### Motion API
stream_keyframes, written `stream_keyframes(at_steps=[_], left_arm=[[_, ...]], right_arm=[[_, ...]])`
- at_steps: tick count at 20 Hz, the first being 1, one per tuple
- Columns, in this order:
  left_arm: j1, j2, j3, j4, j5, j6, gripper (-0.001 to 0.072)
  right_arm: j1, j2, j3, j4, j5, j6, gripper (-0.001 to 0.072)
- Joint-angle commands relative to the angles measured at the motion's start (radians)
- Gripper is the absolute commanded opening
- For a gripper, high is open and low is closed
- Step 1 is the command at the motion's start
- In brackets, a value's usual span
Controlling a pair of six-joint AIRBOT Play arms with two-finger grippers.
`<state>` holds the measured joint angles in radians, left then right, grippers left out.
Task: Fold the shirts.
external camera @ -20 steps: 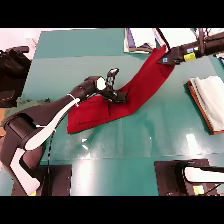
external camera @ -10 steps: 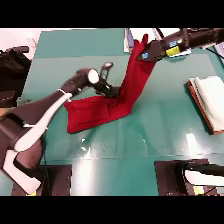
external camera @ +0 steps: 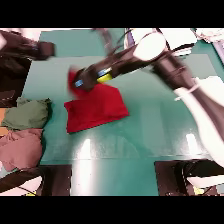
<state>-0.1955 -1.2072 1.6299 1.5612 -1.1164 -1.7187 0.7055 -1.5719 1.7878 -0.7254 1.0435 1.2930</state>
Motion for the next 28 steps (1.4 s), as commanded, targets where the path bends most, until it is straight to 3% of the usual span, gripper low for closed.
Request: stream_keyframes(at_steps=[1,4,10,11,12,13,16,20,22,24,25,27,28], left_arm=[[0.064,0.130,0.001,0.063,-0.013,0.018,0.0027],[0.064,0.137,-0.004,0.038,-0.029,0.025,0.0027],[0.064,0.136,-0.058,-0.090,0.026,0.053,0.0027],[0.064,0.135,-0.067,-0.108,0.033,0.054,0.0027],[0.064,0.135,-0.079,-0.126,0.038,0.055,0.0027],[0.064,0.135,-0.087,-0.145,0.041,0.067,0.0026],[0.064,0.135,-0.117,-0.190,0.060,0.086,0.0027],[0.064,0.135,-0.132,-0.193,0.061,0.097,0.0027],[0.064,0.135,-0.132,-0.193,0.061,0.098,0.0027],[0.064,0.135,-0.132,-0.202,0.061,0.097,0.0027],[0.064,0.135,-0.132,-0.210,0.061,0.097,0.0027],[0.064,0.135,-0.132,-0.237,0.061,0.104,0.0026],[0.064,0.135,-0.132,-0.248,0.061,0.104,0.0026]], right_arm=[[0.117,-0.098,0.062,0.002,-0.104,-0.010,0.0381],[0.048,-0.041,0.030,-0.119,-0.046,-0.005,0.0374],[-0.317,0.159,-0.386,-0.244,0.063,0.039,0.0385],[-0.392,0.159,-0.450,-0.239,0.084,0.038,0.0449],[-0.452,0.145,-0.495,-0.234,0.097,0.038,0.0589],[-0.500,0.118,-0.534,-0.216,0.100,0.038,0.0631],[-0.560,-0.009,-0.573,-0.093,0.101,0.011,0.0628],[-0.488,-0.172,-0.573,0.132,0.087,-0.059,0.0626],[-0.428,-0.235,-0.542,0.156,0.079,-0.061,0.0621],[-0.365,-0.286,-0.465,0.154,0.079,-0.064,0.0504],[-0.337,-0.303,-0.421,0.151,0.060,-0.065,0.0376],[-0.301,-0.311,-0.345,0.145,0.009,-0.085,0.0030],[-0.297,-0.309,-0.306,0.146,-0.012,-0.087,0.0016]])
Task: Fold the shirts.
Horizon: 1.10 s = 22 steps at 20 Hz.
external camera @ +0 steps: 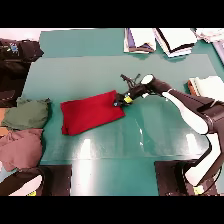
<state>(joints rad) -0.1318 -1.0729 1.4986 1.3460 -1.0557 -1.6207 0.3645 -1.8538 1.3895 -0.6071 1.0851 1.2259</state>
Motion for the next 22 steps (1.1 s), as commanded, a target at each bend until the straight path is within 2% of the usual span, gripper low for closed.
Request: stream_keyframes(at_steps=[1,4,7,11,14,17,22], left_arm=[[-0.010,0.001,-0.001,-0.039,0.002,0.005,0.0026],[-0.114,0.001,-0.001,-0.005,0.034,0.005,0.0026],[-0.240,0.001,-0.001,0.004,0.094,0.002,0.0026],[-0.365,0.001,-0.001,0.004,0.165,-0.004,0.0026],[-0.425,-0.004,-0.001,0.004,0.200,-0.005,0.0026],[-0.476,-0.051,-0.001,0.004,0.160,-0.005,0.0026],[-0.525,-0.150,-0.001,-0.019,0.144,-0.030,0.0026]], right_arm=[[0.037,-0.025,0.133,0.027,-0.054,-0.019,0.0016],[-0.047,0.037,0.216,-0.032,-0.056,0.008,0.0015],[-0.201,0.158,0.231,-0.255,-0.035,0.105,0.0015],[-0.499,0.308,0.231,-0.452,0.052,0.143,0.0015],[-0.745,0.379,0.231,-0.466,0.034,0.146,0.0015],[-0.941,0.395,0.231,-0.461,0.040,0.146,0.0015],[-1.062,0.393,0.232,-0.458,0.016,0.146,0.0015]])
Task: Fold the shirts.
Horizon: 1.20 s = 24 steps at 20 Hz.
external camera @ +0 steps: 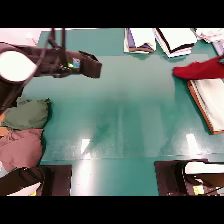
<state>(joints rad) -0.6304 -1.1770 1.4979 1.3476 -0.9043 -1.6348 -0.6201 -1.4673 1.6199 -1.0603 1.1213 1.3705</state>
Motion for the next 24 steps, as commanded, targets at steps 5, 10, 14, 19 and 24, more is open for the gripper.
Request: stream_keyframes(at_steps=[5,10,14,19,24], left_arm=[[-0.026,-0.065,0.000,-0.023,-0.023,-0.014,0.0026],[-0.026,-0.065,0.000,-0.022,-0.049,-0.013,0.0027],[-0.026,-0.065,0.000,-0.022,-0.051,-0.012,0.0027],[-0.026,-0.065,0.000,-0.020,-0.051,-0.005,0.0027],[-0.026,-0.065,0.000,-0.020,-0.051,0.020,0.0027]], right_arm=[[-0.047,0.008,0.109,-0.005,-0.016,0.002,0.0015],[-0.057,0.011,0.259,-0.016,0.085,0.002,0.0015],[-0.136,0.095,0.136,-0.068,0.118,0.001,0.0015],[-0.282,0.255,-0.179,-0.204,0.118,-0.018,0.0015],[-0.421,0.361,-0.400,-0.273,0.109,-0.056,0.0030]])
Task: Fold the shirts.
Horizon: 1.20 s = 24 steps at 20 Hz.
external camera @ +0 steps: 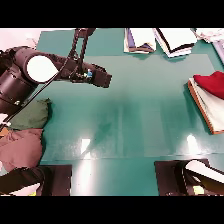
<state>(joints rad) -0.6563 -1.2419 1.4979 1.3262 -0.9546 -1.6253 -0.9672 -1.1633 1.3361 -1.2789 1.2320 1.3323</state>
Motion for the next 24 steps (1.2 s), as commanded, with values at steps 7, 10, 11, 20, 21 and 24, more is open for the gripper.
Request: stream_keyframes(at_steps=[7,10,11,20,21,24], left_arm=[[0.000,0.000,0.000,0.001,0.001,0.011,0.0028],[0.000,0.000,0.000,0.001,0.001,0.010,0.0028],[0.000,0.000,0.000,0.001,0.003,0.010,0.0028],[0.000,0.000,0.000,0.001,0.005,0.010,0.0028],[0.000,0.000,0.000,0.001,0.005,0.010,0.0028],[0.000,0.000,0.000,0.001,0.005,0.010,0.0028]], right_arm=[[-0.053,0.117,-0.146,0.191,-0.059,-0.017,0.0491],[0.164,0.156,-0.146,0.291,-0.092,-0.016,0.0491],[0.264,0.165,-0.146,0.299,-0.092,-0.016,0.0491],[1.040,0.174,-0.146,0.208,-0.183,-0.016,0.0378],[1.087,0.174,-0.146,0.203,-0.187,-0.016,0.0232],[1.168,0.174,-0.146,0.204,-0.185,-0.016,0.0015]])
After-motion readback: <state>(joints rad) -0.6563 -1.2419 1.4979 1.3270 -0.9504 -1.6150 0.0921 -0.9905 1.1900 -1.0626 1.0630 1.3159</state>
